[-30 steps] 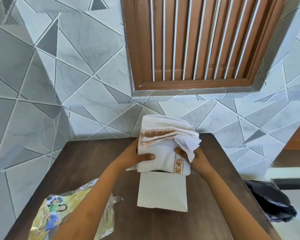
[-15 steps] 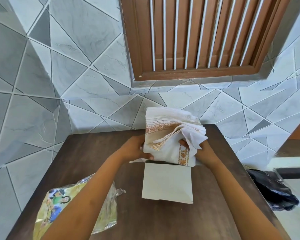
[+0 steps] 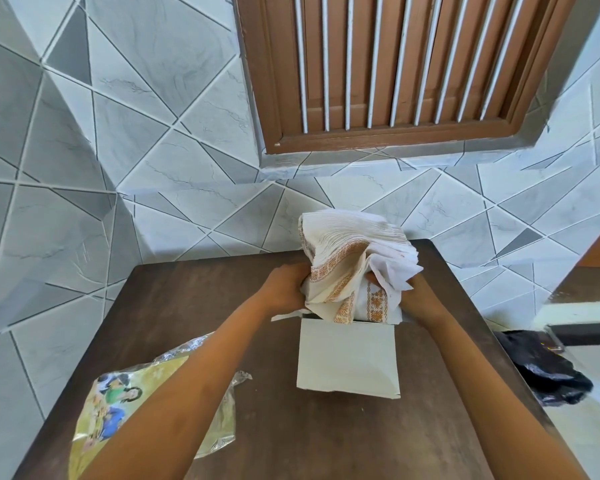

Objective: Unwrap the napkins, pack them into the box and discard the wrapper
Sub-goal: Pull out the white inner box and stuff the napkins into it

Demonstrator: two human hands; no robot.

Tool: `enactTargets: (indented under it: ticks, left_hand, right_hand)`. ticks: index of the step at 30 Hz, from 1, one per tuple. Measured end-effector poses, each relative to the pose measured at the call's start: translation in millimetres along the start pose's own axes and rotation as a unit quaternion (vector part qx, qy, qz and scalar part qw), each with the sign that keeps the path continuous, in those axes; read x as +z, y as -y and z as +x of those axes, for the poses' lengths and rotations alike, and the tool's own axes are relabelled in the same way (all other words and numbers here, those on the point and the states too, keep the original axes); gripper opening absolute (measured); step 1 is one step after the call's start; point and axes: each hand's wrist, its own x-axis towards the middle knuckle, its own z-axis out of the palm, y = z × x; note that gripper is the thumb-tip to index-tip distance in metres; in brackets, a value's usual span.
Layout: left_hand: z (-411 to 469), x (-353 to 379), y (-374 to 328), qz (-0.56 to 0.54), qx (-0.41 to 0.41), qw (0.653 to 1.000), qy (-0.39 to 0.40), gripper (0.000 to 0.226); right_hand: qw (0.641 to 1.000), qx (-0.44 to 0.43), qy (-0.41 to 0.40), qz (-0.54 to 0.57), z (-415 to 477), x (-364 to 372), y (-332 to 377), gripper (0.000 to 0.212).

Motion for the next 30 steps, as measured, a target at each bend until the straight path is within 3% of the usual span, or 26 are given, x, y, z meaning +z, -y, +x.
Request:
enactTargets:
  ticks: [5, 10, 12, 15, 18, 20, 22, 24, 28, 30]
  left_hand:
    - [-0.3, 6.3, -4.9, -0.038, -0.014, 0.998, -0.051, 0.030]
    - [-7.4, 13.6, -11.5, -0.069, -0.018, 0.995, -0.070, 0.037]
    - [-8.3, 17.3, -12.1, -0.048, -0.011, 0.997, -0.063, 0.045]
    - [-7.2, 21.7, -11.9, -0.033, -0.020, 0.998, -0.039, 0.046]
    - [-5.6, 19.8, -7.7, -0.087, -0.005, 0.996, -0.014, 0.036]
    - [-6.4, 17.3, 0.6, -0.146, 0.000, 0.989, -0.002, 0.048]
    - [-11.6, 12.6, 4.6, -0.216, 0.009, 0.976, -0.004, 0.076]
    - [-13.5, 13.0, 5.7, -0.236, 0.010, 0.972, -0.009, 0.083]
    - [-15.2, 18.9, 9.0, -0.303, -0.019, 0.950, -0.080, 0.046]
    - [-15.3, 16.6, 11.2, -0.330, -0.005, 0.942, -0.069, 0.040]
  right_hand:
    - [1.000, 0.013, 0.016, 0.005, 2.4, -3.4, -7.1, 0.033]
    - [0.999, 0.022, 0.039, -0.002, 6.7, -6.0, -15.8, 0.027]
    - [0.998, 0.029, 0.046, -0.014, 8.0, -6.0, -20.6, 0.016]
    - [0.997, 0.027, 0.029, -0.065, 9.1, -8.7, -31.4, 0.061]
    - [0.996, 0.027, 0.023, -0.081, 9.7, -9.5, -35.8, 0.054]
    - [0.997, 0.029, 0.021, -0.076, 8.8, -8.2, -33.8, 0.042]
    - [0.997, 0.007, 0.006, -0.080, 7.9, -4.3, -33.6, 0.055]
    - [0.997, 0.001, -0.006, -0.079, 7.8, 0.6, -34.4, 0.068]
    - [0.996, 0.003, -0.004, -0.090, 6.0, 0.8, -35.5, 0.067]
    - [0.995, 0.002, 0.014, -0.099, 4.5, -3.4, -37.8, 0.069]
